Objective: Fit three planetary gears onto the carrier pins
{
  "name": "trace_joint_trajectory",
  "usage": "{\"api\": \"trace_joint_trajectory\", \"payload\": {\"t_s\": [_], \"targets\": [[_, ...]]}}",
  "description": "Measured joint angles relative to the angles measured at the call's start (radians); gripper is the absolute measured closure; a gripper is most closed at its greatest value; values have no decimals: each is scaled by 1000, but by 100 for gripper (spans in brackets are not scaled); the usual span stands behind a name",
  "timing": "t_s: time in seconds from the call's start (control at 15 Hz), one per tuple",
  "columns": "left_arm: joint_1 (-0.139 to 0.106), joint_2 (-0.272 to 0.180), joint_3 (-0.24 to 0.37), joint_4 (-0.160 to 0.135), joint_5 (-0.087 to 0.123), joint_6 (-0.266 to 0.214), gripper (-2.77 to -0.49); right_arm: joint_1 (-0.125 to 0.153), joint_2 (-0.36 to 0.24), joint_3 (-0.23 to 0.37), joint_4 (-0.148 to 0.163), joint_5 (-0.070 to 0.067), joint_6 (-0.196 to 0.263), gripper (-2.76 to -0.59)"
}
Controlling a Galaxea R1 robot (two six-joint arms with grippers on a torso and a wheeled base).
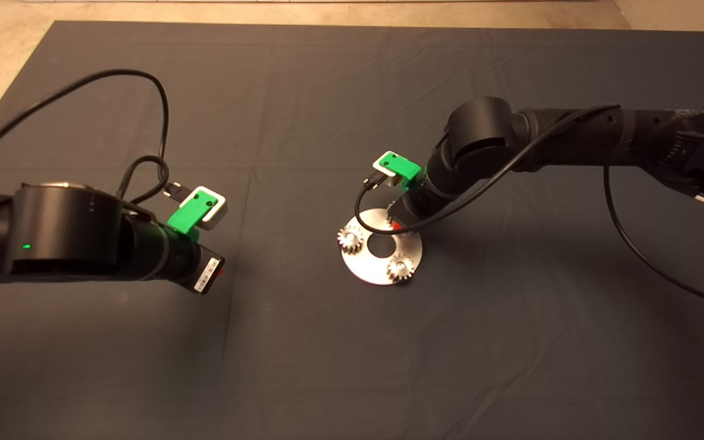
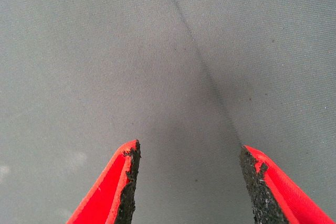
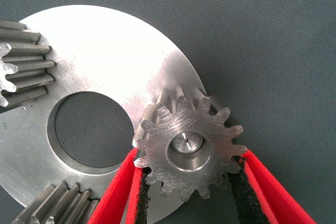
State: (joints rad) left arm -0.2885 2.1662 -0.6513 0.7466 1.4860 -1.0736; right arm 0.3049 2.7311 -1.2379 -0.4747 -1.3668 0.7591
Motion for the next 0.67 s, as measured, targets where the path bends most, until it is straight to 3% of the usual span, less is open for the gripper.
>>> {"api": "trace_joint_trajectory", "payload": {"t_s": [0.27, 0.67], "targets": [[0, 0, 0, 0, 0, 0, -131, 1, -2, 0, 0, -1, 0, -107], [0, -5, 0, 0, -1, 0, -131, 3, -3, 0, 0, -2, 1, -144]]}}
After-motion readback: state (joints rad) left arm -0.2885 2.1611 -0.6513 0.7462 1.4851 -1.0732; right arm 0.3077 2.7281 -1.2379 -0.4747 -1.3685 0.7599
